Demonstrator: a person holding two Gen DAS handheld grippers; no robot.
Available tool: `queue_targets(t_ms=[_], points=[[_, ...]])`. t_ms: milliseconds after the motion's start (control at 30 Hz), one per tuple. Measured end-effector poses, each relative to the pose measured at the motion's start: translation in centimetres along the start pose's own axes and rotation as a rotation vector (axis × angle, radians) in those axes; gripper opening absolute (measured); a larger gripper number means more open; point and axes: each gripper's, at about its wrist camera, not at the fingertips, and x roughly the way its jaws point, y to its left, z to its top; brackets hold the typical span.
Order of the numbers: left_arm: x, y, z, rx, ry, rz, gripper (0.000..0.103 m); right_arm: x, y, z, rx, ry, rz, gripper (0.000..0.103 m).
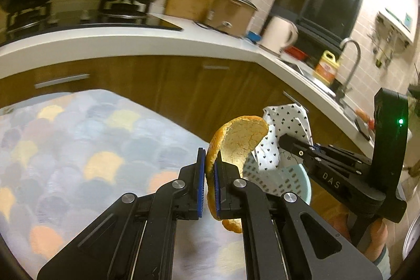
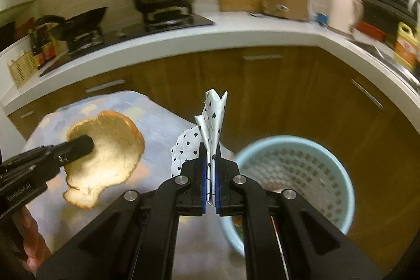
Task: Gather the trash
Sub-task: 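Carry bread crust and napkin over the blue basket and open both grippers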
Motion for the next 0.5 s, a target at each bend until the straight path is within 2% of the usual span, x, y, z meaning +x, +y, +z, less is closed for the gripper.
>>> queue_targets(t_ms=[100, 267, 433, 467, 500], points=[[1.9, -1.6, 0.0, 0.020, 0.038, -0.031, 0.004, -0.1, -3.1, -1.4, 0.052, 0.038, -0.047, 0.003], [6.2, -4.2, -0.3, 0.027, 0.129, -0.079, 0.004, 1.2, -8.1, -3.4, 0.141, 0.137, -0.182, 0.003], [9.7, -7.0, -0.7, 0.081, 0.190, -0.080, 0.005, 2.6, -11.7, -5.3, 0.216, 0.234, -0.215, 0.004], [10.4, -7.5, -0.8, 0.091, 0.201, -0.078, 0.008, 2.8, -12.1, -5.6, 0.226, 0.243, -0.219, 0.005], [10.9, -7.9, -0.9, 0.096, 0.211, -0.076, 0.016, 3.0, -12.6, -5.8, 0.240, 0.254, -0.227, 0.007]])
